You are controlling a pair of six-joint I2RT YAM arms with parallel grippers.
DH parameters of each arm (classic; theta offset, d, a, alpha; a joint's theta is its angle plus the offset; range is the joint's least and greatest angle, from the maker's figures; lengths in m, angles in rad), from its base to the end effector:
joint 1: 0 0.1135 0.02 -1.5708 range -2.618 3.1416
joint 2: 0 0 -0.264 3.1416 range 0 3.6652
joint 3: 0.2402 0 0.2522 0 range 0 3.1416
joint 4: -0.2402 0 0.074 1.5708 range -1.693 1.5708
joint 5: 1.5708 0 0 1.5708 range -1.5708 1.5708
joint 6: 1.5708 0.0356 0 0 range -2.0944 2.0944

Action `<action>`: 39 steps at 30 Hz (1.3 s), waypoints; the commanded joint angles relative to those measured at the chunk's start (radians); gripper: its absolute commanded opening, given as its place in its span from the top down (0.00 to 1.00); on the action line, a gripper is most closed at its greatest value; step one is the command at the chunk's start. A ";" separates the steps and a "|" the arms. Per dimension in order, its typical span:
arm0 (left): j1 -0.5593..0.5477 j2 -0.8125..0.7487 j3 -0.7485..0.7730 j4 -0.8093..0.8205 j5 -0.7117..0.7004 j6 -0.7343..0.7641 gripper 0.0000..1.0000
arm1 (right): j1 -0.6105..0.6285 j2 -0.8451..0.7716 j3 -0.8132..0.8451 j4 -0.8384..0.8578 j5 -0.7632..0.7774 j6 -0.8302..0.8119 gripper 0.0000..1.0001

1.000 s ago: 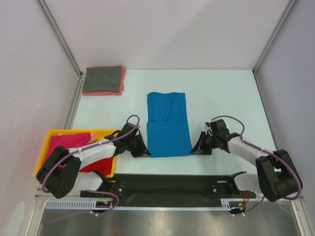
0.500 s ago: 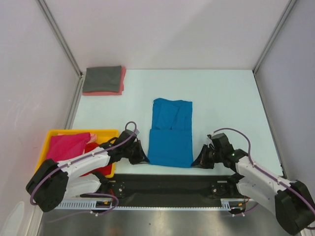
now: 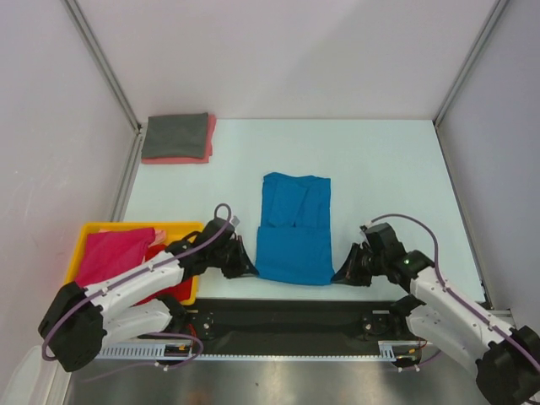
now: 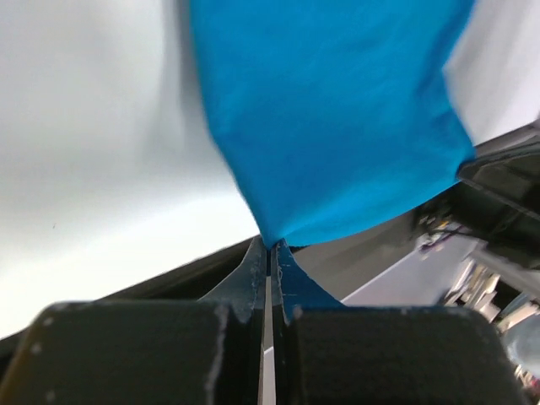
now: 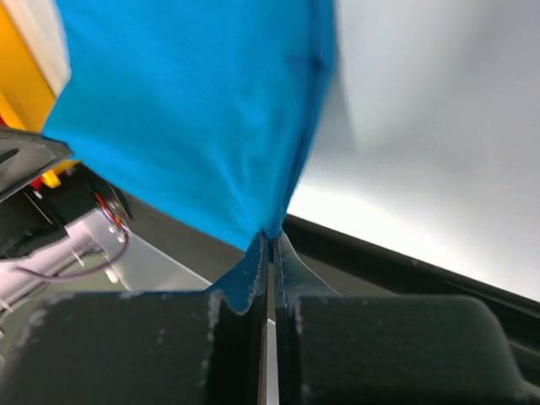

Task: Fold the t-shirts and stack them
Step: Fold the tshirt

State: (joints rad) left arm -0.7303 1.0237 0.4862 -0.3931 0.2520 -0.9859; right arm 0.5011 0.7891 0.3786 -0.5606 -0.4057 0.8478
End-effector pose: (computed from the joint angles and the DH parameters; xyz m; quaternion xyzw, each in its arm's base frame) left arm 0.1346 -0.1324 0.1781 -0.0808 0.9390 -0.3142 0.1139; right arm 0.1185 0.0809 0.1700 0.1028 0.9320 0.3310 0.1058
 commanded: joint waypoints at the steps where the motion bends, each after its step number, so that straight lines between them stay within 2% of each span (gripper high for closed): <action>1: 0.067 0.042 0.136 -0.032 -0.022 0.044 1.00 | -0.051 0.132 0.156 -0.045 0.018 -0.108 1.00; 3: 0.110 0.084 0.187 -0.032 0.010 0.091 1.00 | -0.108 0.202 0.222 -0.041 -0.018 -0.170 1.00; 6: 0.190 0.192 0.341 -0.042 0.035 0.171 1.00 | -0.169 0.387 0.400 -0.041 -0.044 -0.243 1.00; 11: 0.262 0.387 0.547 -0.079 0.062 0.279 1.00 | -0.234 0.570 0.609 -0.047 -0.087 -0.294 1.00; 14: 0.296 0.464 0.659 -0.075 0.082 0.300 1.00 | -0.265 0.692 0.733 -0.053 -0.117 -0.312 1.00; 18: 0.339 0.659 0.839 -0.082 0.165 0.302 1.00 | -0.286 0.841 0.874 -0.070 -0.137 -0.335 1.00; 24: 0.350 0.852 1.047 -0.109 0.211 0.300 1.00 | -0.325 1.050 1.060 -0.070 -0.171 -0.348 1.00; 31: 0.388 0.976 1.203 -0.102 0.211 0.293 1.00 | -0.361 1.185 1.207 -0.096 -0.188 -0.358 1.00; 39: 0.405 1.119 1.353 -0.124 0.240 0.289 1.00 | -0.374 1.279 1.299 -0.087 -0.200 -0.343 1.00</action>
State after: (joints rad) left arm -0.3328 2.1044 1.7725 -0.5186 0.4587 -0.7063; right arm 0.1287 2.0377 1.6276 -0.6487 -0.5762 0.5140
